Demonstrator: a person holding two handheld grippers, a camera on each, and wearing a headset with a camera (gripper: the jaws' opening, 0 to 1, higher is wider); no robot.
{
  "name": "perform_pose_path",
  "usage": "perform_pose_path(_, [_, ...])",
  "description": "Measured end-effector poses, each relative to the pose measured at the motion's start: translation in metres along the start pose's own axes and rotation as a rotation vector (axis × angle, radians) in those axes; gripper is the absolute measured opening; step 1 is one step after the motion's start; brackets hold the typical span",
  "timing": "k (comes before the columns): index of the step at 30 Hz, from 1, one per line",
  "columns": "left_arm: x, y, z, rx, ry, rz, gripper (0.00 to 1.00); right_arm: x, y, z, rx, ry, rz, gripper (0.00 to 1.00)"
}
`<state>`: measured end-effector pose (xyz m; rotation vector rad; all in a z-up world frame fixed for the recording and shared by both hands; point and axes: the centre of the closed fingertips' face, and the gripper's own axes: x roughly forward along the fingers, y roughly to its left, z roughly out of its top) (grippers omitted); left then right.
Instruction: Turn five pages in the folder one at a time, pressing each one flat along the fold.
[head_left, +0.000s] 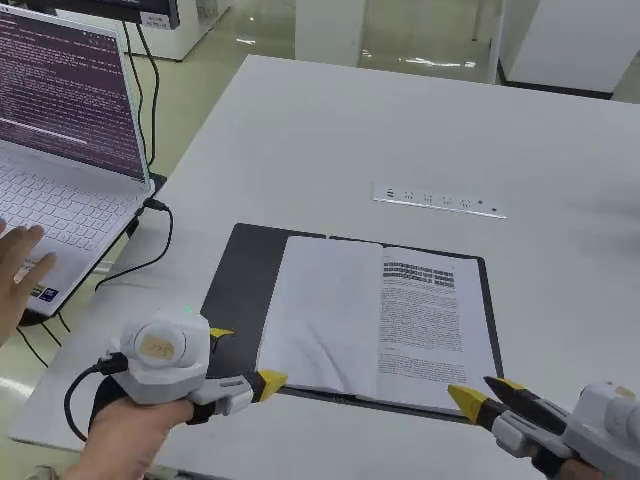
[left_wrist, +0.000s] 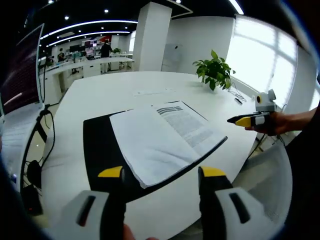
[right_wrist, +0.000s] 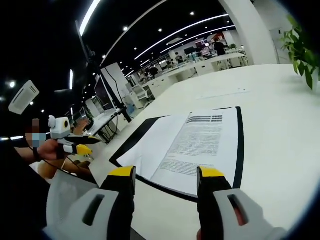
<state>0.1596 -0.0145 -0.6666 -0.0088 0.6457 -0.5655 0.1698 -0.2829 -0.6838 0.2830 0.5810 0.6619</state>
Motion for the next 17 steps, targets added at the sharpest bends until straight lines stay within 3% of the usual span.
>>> perform_pose_path(4, [-0.004,-0.003,0.006,-0.013,-0.028,-0.014,0.64,-0.004,0.0,0.0,-0.043,0.014,-0.011,0.52])
perform_pose_path(9, [-0.01,-0.006,0.003,0.01,-0.026,-0.017,0.71,-0.01,0.004,0.0,-0.123,0.052,-0.002,0.53])
perform_pose_path(17, [-0.014,-0.011,-0.001,0.006,-0.022,-0.021,0.77,-0.013,0.006,0.008,-0.127,0.027,-0.012,0.64])
